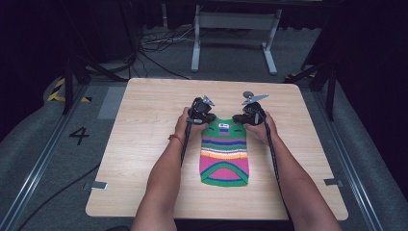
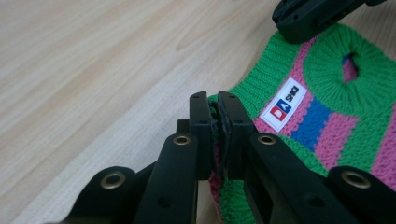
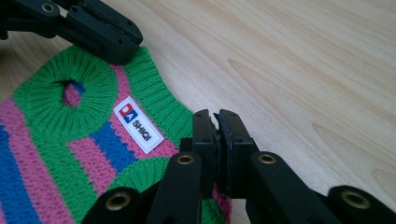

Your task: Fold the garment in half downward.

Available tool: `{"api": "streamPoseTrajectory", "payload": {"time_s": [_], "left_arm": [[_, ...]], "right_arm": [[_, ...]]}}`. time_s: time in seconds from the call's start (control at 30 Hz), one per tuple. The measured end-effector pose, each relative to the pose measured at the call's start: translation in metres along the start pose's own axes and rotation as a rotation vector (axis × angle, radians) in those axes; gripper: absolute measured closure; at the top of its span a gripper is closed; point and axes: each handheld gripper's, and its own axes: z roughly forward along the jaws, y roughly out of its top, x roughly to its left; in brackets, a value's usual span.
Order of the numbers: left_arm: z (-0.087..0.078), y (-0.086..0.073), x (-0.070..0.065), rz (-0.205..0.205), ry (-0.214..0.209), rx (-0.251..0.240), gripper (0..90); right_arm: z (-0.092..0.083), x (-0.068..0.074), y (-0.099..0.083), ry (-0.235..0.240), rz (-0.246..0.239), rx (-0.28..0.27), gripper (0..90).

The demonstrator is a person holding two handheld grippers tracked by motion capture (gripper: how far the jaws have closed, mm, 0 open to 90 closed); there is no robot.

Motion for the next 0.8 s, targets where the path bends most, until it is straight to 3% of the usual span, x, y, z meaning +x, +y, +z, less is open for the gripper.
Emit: {"api": "streamPoseTrajectory", "payload": {"time_s": [0.27, 0.4, 0.8], "left_arm": [[-0.013, 0.009, -0.002, 0.017, 0.027, -0.053, 85.4], [-0.021, 0.014, -0.006, 0.057, 0.041, -0.041, 85.5], [-0.048, 0.007, -0.019, 0.132, 0.026, -0.060, 85.5]], "right_arm": [[-0.017, -0.001, 0.009, -0.013, -0.024, -0.050, 87.0], [-0.023, 0.000, 0.012, -0.007, -0.032, -0.071, 87.0], [-0.044, 0.017, 0.009, 0.060, -0.109, -0.118, 87.0]]}}
